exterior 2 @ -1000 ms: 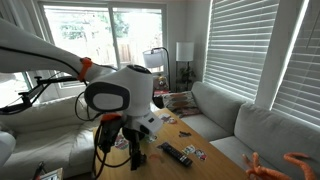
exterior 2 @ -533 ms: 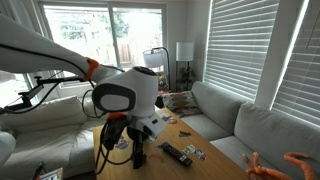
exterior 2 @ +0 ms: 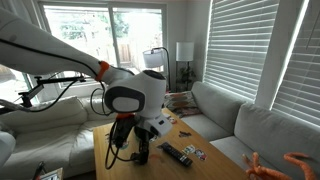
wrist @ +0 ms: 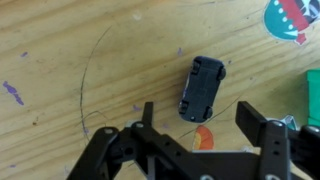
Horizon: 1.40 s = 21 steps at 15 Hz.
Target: Turn the blue toy car over
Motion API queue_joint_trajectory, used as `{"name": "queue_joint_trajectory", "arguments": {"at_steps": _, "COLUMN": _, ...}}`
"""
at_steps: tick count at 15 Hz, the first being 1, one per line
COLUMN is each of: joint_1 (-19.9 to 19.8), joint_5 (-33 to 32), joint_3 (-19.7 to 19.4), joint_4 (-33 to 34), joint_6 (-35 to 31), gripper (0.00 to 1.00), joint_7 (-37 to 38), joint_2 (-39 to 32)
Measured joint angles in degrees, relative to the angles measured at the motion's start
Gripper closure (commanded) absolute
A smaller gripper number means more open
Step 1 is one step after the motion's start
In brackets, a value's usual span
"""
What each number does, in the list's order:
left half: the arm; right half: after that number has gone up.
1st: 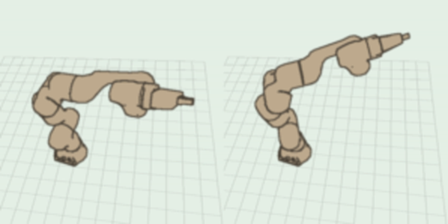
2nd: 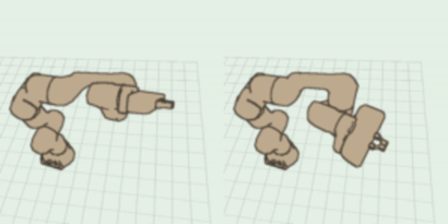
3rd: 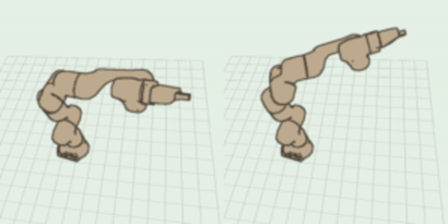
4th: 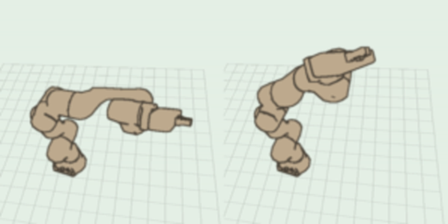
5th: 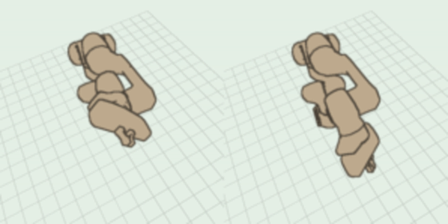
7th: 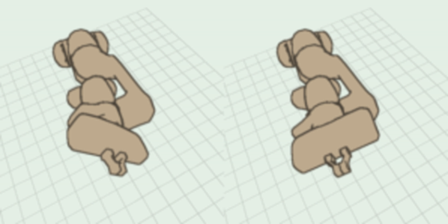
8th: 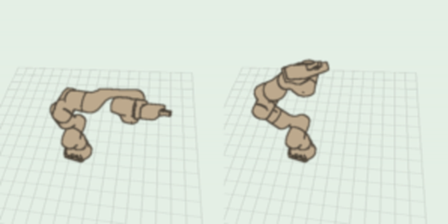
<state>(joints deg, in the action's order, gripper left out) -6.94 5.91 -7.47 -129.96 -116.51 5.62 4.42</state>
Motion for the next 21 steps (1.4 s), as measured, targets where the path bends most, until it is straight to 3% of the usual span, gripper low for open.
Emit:
{"name": "queue_joint_trajectory", "arguments": {"at_steps": 3, "joint_1": 0.39, "joint_5": 0.94, "joint_3": 0.25, "joint_4": 1.10, "joint_6": 0.00, "gripper": 0.21, "joint_7": 0.53, "joint_2": -1.92}}
{"name": "queue_joint_trajectory", "arguments": {"at_steps": 8, "joint_1": 0.46, "joint_5": 1.49, "joint_3": 0.62, "joint_4": 2.25, "joint_6": 0.00, "gripper": 0.50, "joint_7": 1.60, "joint_2": -4.20}}
{"name": "queue_joint_trajectory", "arguments": {"at_steps": 13, "joint_1": 0.45, "joint_5": 1.50, "joint_3": 0.62, "joint_4": 2.80, "joint_6": 0.02, "gripper": 0.60, "joint_7": 2.21, "joint_2": -4.72}}
{"name": "queue_joint_trajectory", "arguments": {"at_steps": 14, "joint_1": 0.45, "joint_5": 1.50, "joint_3": 0.62, "joint_4": 2.81, "joint_6": 0.02, "gripper": 0.71, "joint_7": 2.28, "joint_2": -4.72}}
{"name": "queue_joint_trajectory", "arguments": {"at_steps": 17, "joint_1": 0.45, "joint_5": 1.50, "joint_3": 0.62, "joint_4": 2.82, "joint_6": 0.02, "gripper": 0.82, "joint_7": 2.42, "joint_2": -4.72}}
{"name": "queue_joint_trajectory", "arguments": {"at_steps": 21, "joint_1": 0.45, "joint_5": 1.50, "joint_3": 0.62, "joint_4": 2.86, "joint_6": 0.02, "gripper": 0.91, "joint_7": 3.00, "joint_2": -4.72}}
